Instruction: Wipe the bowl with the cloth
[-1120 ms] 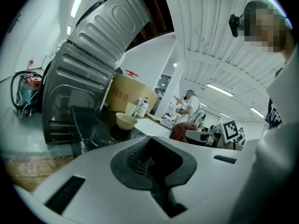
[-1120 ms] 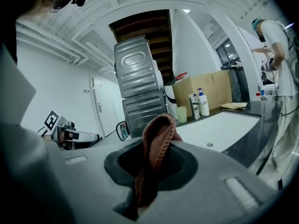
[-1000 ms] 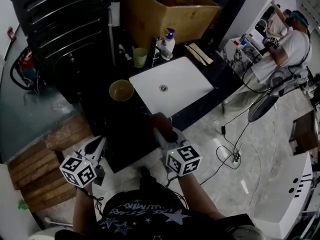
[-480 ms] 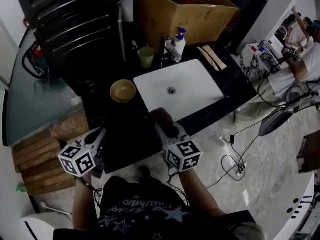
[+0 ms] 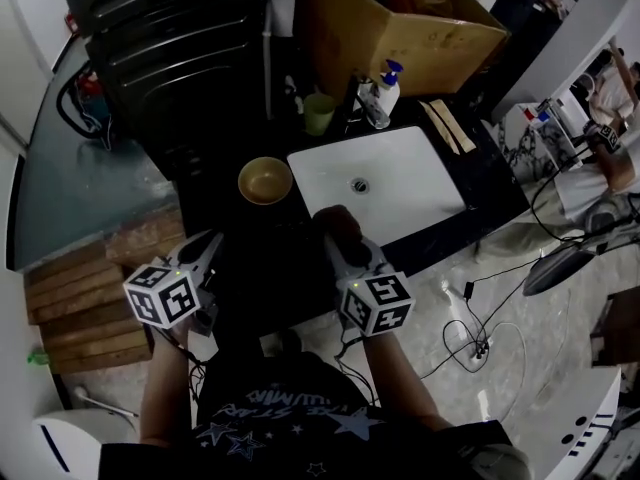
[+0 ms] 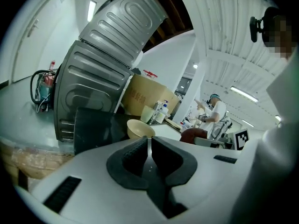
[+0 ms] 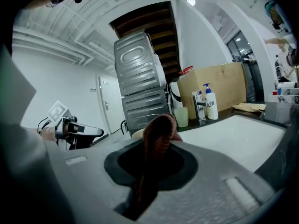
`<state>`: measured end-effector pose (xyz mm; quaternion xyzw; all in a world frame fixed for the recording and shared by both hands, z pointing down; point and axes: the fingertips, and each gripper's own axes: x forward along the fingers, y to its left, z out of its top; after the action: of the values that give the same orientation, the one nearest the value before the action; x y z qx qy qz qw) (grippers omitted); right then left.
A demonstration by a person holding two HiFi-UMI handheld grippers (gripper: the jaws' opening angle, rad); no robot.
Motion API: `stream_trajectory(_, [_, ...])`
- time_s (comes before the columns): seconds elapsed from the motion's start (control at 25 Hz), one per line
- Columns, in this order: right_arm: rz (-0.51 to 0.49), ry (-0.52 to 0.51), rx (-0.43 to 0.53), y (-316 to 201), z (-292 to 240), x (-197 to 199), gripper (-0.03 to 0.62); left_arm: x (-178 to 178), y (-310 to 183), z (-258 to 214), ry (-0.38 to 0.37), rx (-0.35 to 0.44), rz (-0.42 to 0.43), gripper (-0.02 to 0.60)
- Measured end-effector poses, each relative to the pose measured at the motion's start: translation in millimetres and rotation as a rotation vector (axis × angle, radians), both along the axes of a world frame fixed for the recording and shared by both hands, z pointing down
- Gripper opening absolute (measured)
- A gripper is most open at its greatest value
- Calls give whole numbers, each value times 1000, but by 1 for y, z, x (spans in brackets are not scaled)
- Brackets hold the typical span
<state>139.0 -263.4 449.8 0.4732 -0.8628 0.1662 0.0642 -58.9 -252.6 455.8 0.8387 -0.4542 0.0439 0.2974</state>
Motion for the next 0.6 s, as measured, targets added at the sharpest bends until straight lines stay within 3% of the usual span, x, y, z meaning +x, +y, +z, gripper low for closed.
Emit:
stream_trajectory(0.24, [60,5,-19,-16,4,-1,55,-6,-34,7,-24,-32,33,12])
stream_trajectory(0.36, [98,5,-30,-22,7,1,55,-4,-52,13,-14,-60,64,146])
stream_trajectory(0.6, [160,-2,-47,-35,15,-2,54,-1,-86,25,-33,-112,115,147])
